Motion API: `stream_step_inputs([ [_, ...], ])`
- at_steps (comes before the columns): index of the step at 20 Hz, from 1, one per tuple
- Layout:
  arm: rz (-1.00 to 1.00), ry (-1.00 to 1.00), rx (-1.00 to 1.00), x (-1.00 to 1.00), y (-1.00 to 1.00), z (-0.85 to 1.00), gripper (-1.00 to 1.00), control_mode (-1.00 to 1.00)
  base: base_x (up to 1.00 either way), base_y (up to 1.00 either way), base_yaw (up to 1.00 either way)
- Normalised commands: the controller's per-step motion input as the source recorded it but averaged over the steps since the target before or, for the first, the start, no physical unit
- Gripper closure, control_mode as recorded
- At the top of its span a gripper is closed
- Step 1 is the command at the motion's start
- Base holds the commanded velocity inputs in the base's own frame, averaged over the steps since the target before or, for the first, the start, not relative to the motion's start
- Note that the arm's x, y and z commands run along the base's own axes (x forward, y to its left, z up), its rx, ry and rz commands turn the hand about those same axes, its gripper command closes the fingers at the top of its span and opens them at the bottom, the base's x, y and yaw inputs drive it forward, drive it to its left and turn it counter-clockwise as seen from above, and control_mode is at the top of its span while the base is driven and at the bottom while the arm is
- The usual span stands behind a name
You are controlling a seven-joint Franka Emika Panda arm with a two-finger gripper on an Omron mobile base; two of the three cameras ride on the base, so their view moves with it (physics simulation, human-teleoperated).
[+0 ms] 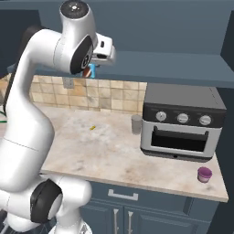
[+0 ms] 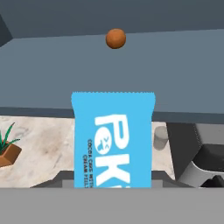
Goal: Pick the bar and jam from the counter and place them in the cabinets closest to them.
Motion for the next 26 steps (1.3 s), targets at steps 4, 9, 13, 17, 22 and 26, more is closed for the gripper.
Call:
stream_step_inputs([
  [4,0.07,0.02,0.00,0.41,-0.16,-0.03,1.00,-1.00,0.00,0.00,0.00],
  [9,0.07,0.03,0.00,0.29,-0.13,-0.01,1.00,-1.00,0.00,0.00,0.00],
  [13,0.00,0.02,-0.04,0.00,0.03,-0.02,1.00,-1.00,0.00,0.00,0.00],
  [17,0.00,0.01,-0.06,0.14,0.00,-0.15,1.00,-1.00,0.00,0.00,0.00],
  [22,0.00,0.00,-0.08,0.16,0.00,-0.28,1.00,-1.00,0.00,0.00,0.00],
  [26,0.00,0.00,-0.01,0.28,0.00,-0.10,1.00,-1.00,0.00,0.00,0.00],
])
